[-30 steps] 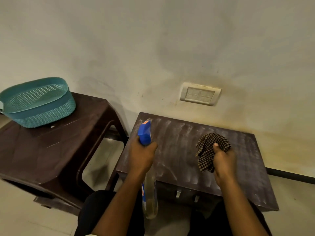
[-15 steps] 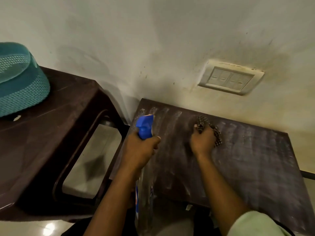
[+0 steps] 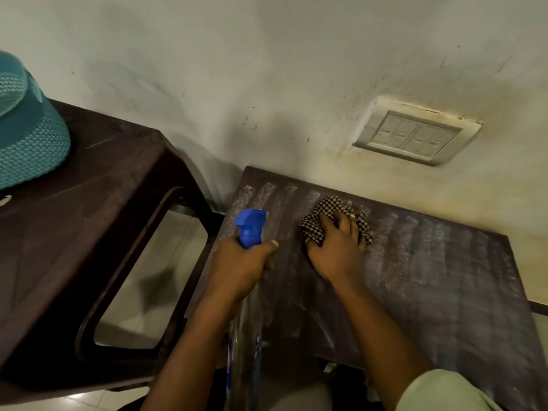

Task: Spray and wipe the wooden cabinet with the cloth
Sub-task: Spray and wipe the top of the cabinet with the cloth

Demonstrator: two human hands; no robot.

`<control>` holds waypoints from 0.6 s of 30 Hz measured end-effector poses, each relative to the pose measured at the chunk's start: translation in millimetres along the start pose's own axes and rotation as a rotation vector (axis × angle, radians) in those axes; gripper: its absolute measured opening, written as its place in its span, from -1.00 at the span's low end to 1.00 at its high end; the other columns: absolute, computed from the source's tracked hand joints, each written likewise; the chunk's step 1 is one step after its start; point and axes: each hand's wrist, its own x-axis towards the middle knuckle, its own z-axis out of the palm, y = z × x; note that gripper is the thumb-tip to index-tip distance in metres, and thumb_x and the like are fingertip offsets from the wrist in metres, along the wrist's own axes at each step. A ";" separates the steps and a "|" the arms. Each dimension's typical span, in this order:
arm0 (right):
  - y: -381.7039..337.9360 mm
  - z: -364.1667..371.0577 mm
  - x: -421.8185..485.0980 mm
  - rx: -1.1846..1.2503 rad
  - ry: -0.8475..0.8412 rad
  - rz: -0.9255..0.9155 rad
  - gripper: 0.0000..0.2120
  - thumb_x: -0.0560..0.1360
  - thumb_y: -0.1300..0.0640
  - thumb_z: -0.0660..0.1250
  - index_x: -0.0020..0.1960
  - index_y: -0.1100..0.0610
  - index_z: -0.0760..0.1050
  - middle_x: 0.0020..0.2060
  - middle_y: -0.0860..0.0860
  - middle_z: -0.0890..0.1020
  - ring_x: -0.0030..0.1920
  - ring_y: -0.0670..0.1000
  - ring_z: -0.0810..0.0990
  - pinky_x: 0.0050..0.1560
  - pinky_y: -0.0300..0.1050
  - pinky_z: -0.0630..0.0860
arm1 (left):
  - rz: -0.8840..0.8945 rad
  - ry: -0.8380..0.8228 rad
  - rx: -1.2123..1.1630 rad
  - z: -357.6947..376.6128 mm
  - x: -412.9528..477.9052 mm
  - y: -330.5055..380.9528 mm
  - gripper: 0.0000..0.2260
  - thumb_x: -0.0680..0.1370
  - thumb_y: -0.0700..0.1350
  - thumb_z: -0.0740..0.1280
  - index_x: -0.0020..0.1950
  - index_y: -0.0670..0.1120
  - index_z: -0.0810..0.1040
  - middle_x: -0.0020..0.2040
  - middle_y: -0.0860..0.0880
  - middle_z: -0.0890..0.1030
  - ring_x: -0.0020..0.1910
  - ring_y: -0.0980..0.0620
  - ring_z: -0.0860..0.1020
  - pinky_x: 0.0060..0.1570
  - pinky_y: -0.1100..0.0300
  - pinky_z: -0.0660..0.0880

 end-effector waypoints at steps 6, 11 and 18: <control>4.1 8.3 -5.5 -0.079 -0.056 -0.034 -0.34 0.57 -0.13 0.12 0.56 -0.06 -0.09 0.56 0.02 -0.13 0.54 0.11 -0.22 0.50 0.18 -0.20 | -0.021 0.017 -0.014 3.8 7.6 3.2 -0.80 0.49 0.02 0.39 -0.10 -0.11 0.56 -0.26 -0.08 0.65 -0.34 0.08 0.61 -0.35 0.27 0.46; 2.9 5.7 -5.5 -0.103 -0.083 -0.044 -0.36 0.59 -0.14 0.08 0.57 -0.06 -0.12 0.56 0.02 -0.16 0.54 0.11 -0.23 0.49 0.16 -0.22 | -0.021 0.063 -0.106 -5.5 5.8 9.1 -0.79 0.48 -0.03 0.40 -0.06 -0.17 0.55 -0.28 -0.10 0.62 -0.36 0.05 0.59 -0.36 0.24 0.49; 3.1 4.8 -5.0 -0.121 -0.097 -0.043 -0.36 0.59 -0.15 0.06 0.56 -0.06 -0.14 0.56 0.03 -0.16 0.54 0.11 -0.23 0.50 0.16 -0.21 | -0.058 0.109 -0.141 -13.9 3.7 10.8 -0.78 0.46 -0.07 0.42 -0.01 -0.19 0.55 -0.20 -0.18 0.62 -0.27 -0.06 0.59 -0.30 0.14 0.53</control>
